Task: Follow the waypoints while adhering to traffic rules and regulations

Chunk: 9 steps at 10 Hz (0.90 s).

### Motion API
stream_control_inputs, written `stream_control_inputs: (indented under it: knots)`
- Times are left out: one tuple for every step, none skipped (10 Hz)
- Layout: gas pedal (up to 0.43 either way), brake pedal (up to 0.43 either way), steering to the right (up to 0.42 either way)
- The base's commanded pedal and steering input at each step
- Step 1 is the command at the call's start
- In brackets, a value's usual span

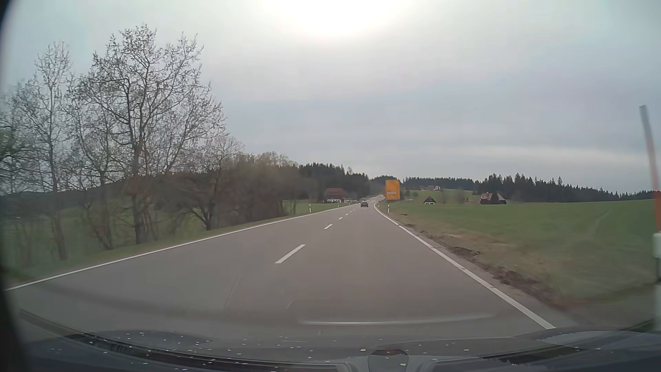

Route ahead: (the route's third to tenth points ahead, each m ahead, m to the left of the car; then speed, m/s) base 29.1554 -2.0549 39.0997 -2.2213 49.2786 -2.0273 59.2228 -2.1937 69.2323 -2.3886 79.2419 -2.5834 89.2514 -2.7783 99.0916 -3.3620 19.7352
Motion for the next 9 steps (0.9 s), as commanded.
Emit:
stream_control_inputs:
  knots:
    - [0.15, 0.0, 0.003]
    - [0.15, 0.0, 0.003]
    - [0.15, 0.0, 0.003]
    - [0.15, 0.0, 0.003]
    - [0.15, 0.0, 0.003]
    - [0.157, 0.0, 0.003]
    - [0.157, 0.0, 0.003]
    - [0.157, 0.0, 0.003]
    - [0.157, 0.0, 0.003]
